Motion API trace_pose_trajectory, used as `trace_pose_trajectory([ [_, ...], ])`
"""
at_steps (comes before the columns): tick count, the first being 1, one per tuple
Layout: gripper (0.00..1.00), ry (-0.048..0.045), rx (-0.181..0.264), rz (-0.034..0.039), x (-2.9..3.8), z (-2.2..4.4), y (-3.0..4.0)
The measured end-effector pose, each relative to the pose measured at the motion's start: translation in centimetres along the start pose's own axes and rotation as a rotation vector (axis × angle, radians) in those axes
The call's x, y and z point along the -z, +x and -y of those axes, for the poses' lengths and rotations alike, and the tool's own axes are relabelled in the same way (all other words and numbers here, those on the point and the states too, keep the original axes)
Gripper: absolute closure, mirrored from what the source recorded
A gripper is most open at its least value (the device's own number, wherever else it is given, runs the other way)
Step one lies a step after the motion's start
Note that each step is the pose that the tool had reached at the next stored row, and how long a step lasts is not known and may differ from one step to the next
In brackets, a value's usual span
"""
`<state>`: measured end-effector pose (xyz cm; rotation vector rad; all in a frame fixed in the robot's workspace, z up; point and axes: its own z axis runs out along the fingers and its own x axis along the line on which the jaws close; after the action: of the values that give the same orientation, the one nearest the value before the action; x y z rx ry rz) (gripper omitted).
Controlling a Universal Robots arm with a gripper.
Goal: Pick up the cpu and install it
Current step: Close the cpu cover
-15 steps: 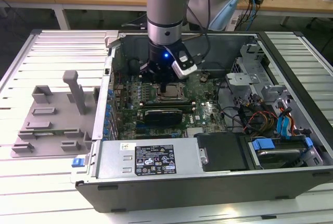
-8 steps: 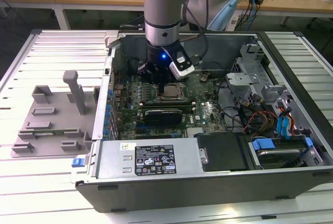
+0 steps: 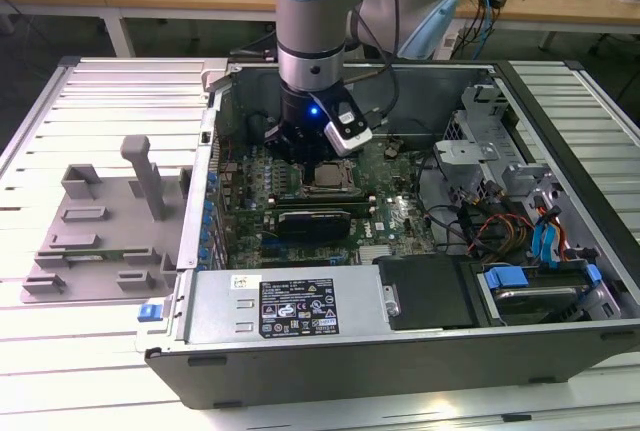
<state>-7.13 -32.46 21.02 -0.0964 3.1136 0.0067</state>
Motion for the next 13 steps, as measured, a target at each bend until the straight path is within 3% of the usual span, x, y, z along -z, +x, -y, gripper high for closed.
trace_pose_trajectory([
  [13,0.89,0.0000,0.000,0.0002,-0.65,-0.08,0.25],
])
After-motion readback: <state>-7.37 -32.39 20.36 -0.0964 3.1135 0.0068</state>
